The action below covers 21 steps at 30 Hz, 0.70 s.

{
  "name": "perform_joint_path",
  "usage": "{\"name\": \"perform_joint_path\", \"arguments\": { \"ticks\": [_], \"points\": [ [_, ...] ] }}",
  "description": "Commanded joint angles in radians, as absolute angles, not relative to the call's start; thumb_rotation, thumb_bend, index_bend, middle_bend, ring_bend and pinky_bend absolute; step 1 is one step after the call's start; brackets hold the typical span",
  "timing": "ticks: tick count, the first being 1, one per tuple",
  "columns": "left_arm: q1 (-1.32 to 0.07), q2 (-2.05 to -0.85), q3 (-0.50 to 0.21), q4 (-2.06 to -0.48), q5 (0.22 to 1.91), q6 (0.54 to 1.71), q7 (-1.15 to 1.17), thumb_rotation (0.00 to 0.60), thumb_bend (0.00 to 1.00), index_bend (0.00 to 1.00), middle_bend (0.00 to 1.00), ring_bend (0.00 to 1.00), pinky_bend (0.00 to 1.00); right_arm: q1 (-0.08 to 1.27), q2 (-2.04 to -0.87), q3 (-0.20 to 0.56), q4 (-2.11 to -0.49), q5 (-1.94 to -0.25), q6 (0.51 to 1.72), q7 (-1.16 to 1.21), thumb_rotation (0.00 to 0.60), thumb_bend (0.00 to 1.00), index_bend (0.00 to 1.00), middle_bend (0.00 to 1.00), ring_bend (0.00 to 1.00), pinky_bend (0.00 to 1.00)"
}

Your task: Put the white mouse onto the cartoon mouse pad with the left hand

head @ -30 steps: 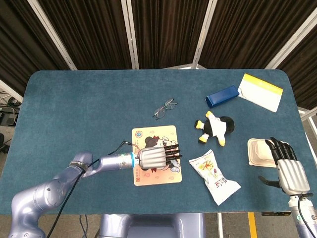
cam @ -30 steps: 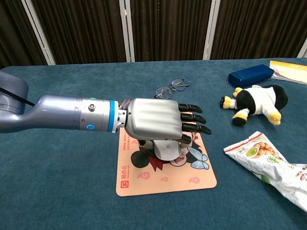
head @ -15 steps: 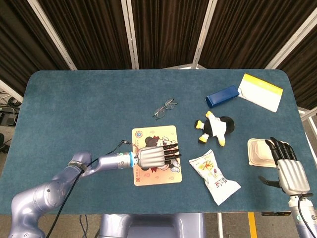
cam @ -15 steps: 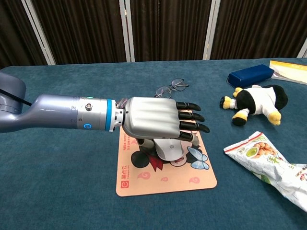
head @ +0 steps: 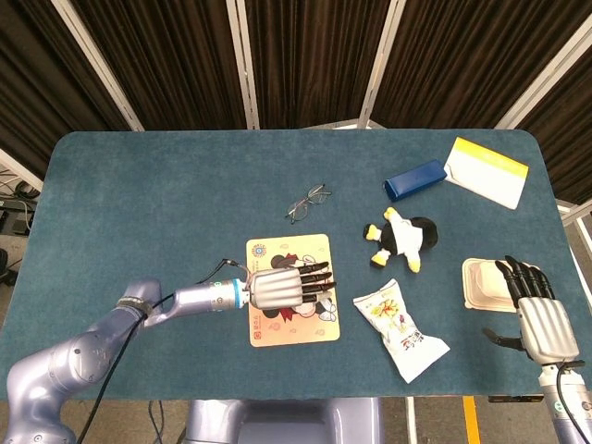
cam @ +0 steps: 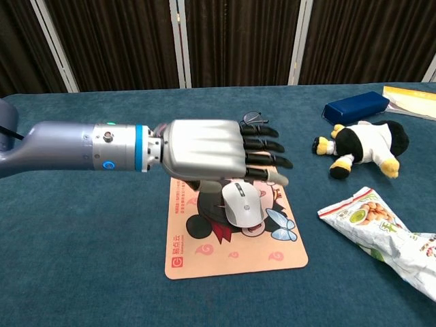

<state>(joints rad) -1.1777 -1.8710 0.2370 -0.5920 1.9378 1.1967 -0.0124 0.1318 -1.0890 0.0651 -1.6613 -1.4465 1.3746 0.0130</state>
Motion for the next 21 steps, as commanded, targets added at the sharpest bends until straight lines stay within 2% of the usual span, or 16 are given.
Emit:
{"name": "perform_joint_path", "arguments": {
  "ticks": [1,7,13,16,21],
  "points": [
    [-1.152,-1.799,0.203,-0.662,1.907,1.246,0.018,0.600,0.38,0.08,0.00,0.00,0.00,0.132,-1.089,0.065,-1.661,-1.447,1.375,0.013,0.600,0.11,0.00,0.00,0.00,0.00],
    [-1.095,-1.660,0.159,-0.822,1.839,1.270,0.095,0.600,0.36,0.06,0.00,0.00,0.00,0.130,-1.090,0.064,-1.661,-1.449,1.378,0.010,0.600,0.11,0.00,0.00,0.00,0.00],
    [-0.990,-1.464,0.111,-1.091,1.703,1.242,0.262,0.600,0.33,0.05,0.00,0.00,0.00,0.128,-1.094,0.065,-1.659,-1.450,1.385,0.003,0.600,0.11,0.00,0.00,0.00,0.00],
    [-0.915,-1.370,0.076,-1.247,1.581,1.227,0.385,0.600,0.28,0.03,0.00,0.00,0.00,0.127,-1.095,0.065,-1.659,-1.450,1.387,0.002,0.600,0.11,0.00,0.00,0.00,0.00],
    [-0.771,-1.259,0.033,-1.475,1.394,1.297,0.529,0.600,0.17,0.03,0.00,0.00,0.00,0.126,-1.096,0.064,-1.659,-1.453,1.390,0.004,0.600,0.11,0.00,0.00,0.00,0.00]
  ]
}}
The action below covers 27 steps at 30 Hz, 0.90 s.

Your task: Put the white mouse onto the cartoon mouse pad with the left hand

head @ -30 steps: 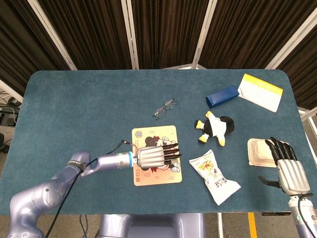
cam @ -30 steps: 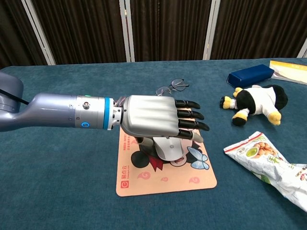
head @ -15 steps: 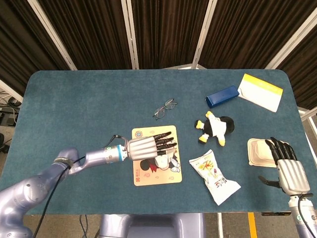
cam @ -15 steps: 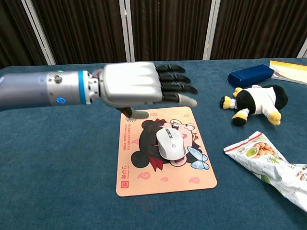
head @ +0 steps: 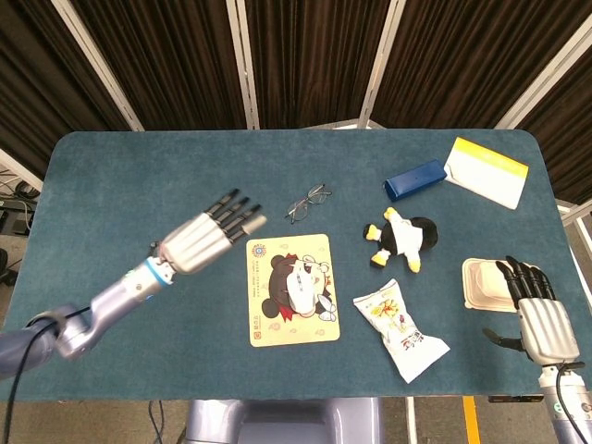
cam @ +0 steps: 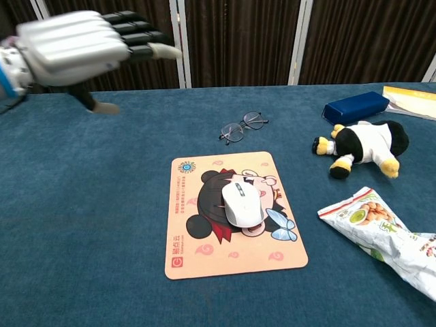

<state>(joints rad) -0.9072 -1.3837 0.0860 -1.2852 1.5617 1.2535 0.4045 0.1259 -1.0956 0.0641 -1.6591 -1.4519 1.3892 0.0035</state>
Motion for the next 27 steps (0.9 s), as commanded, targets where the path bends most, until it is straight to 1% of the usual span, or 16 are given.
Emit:
{"name": "perform_joint_path", "arguments": {
  "ticks": [1,6,10,14,19,22,24,27],
  "points": [
    [-0.741,-1.236,0.029,-1.511,1.362,1.313,0.543,0.600,0.15,0.02,0.00,0.00,0.00,0.125,-1.096,0.063,-1.658,-1.454,1.391,0.004,0.600,0.11,0.00,0.00,0.00,0.00],
    [-0.643,-1.162,0.025,-1.614,1.268,1.364,0.565,0.600,0.12,0.00,0.00,0.00,0.00,0.123,-1.098,0.063,-1.655,-1.457,1.397,0.002,0.600,0.11,0.00,0.00,0.00,0.00],
    [-0.568,-1.125,0.030,-1.656,1.244,1.410,0.496,0.600,0.08,0.00,0.00,0.00,0.00,0.122,-1.101,0.063,-1.653,-1.458,1.399,-0.001,0.600,0.11,0.00,0.00,0.00,0.00],
    [-0.496,-1.096,0.041,-1.663,1.249,1.444,0.414,0.600,0.07,0.00,0.00,0.00,0.00,0.122,-1.103,0.064,-1.653,-1.457,1.401,-0.006,0.600,0.11,0.00,0.00,0.00,0.00],
    [-0.418,-1.103,0.056,-1.632,1.267,1.486,0.319,0.600,0.07,0.00,0.00,0.00,0.00,0.121,-1.104,0.065,-1.652,-1.457,1.403,-0.010,0.600,0.11,0.00,0.00,0.00,0.00],
    [-0.382,-1.103,0.059,-1.642,1.275,1.489,0.221,0.600,0.07,0.00,0.00,0.00,0.00,0.121,-1.105,0.065,-1.652,-1.458,1.403,-0.010,0.600,0.11,0.00,0.00,0.00,0.00],
    [-0.357,-1.098,0.071,-1.656,1.271,1.469,0.153,0.600,0.08,0.00,0.00,0.00,0.00,0.121,-1.105,0.065,-1.651,-1.459,1.404,-0.009,0.600,0.11,0.00,0.00,0.00,0.00],
    [-0.328,-1.094,0.076,-1.653,1.290,1.483,0.130,0.600,0.09,0.00,0.00,0.00,0.00,0.121,-1.105,0.065,-1.651,-1.459,1.403,-0.008,0.600,0.11,0.00,0.00,0.00,0.00]
  ]
}}
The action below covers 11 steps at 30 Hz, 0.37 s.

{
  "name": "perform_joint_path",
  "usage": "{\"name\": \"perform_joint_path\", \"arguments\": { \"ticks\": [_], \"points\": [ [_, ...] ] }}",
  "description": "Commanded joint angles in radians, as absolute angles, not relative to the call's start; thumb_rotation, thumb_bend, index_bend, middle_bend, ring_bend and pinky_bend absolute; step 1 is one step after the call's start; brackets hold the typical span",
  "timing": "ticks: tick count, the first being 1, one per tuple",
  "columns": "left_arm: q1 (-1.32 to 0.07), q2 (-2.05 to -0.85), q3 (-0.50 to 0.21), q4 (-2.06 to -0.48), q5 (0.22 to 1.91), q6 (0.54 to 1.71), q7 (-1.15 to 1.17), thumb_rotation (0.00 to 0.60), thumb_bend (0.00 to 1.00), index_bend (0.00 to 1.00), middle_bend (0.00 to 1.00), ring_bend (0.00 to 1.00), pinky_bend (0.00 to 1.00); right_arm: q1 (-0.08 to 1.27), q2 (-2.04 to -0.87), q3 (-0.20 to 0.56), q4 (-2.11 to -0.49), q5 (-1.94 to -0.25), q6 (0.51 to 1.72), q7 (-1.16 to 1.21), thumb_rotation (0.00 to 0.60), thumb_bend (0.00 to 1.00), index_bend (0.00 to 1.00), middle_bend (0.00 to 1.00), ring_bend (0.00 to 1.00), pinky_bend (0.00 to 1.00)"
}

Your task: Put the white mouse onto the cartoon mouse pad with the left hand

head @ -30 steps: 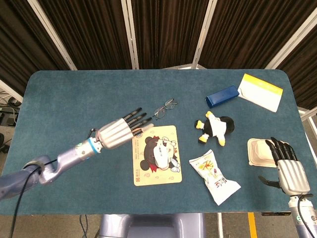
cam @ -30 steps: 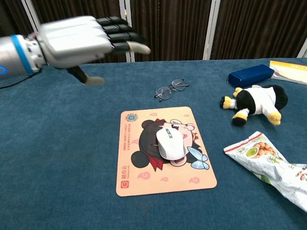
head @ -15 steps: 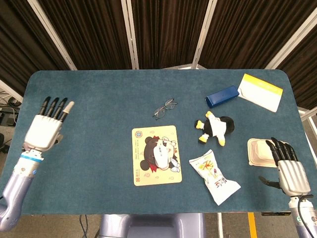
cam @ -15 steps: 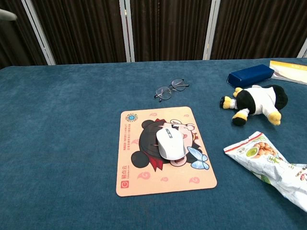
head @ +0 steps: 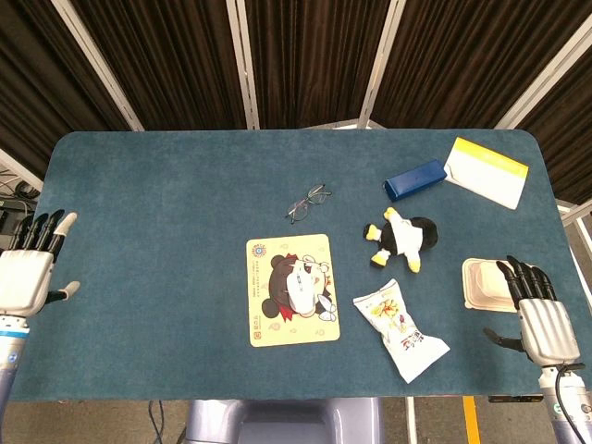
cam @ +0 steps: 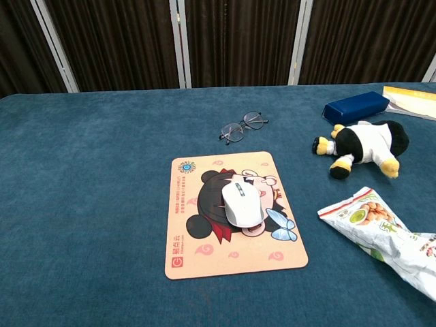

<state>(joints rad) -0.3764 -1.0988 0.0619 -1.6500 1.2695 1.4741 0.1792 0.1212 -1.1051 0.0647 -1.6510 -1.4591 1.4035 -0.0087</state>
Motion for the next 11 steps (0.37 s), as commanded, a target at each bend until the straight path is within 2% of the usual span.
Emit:
{"name": "perform_joint_path", "arguments": {
  "ticks": [1,11],
  "points": [
    [-0.321,-1.098,0.075,-1.647,1.299,1.491,0.140,0.600,0.09,0.00,0.00,0.00,0.00,0.122,-1.105,0.065,-1.651,-1.460,1.402,-0.008,0.600,0.11,0.00,0.00,0.00,0.00],
    [-0.297,-1.103,0.035,-1.657,1.294,1.464,0.163,0.600,0.09,0.00,0.00,0.00,0.00,0.123,-1.105,0.066,-1.655,-1.458,1.401,-0.013,0.600,0.11,0.00,0.00,0.00,0.00]
  ]
}}
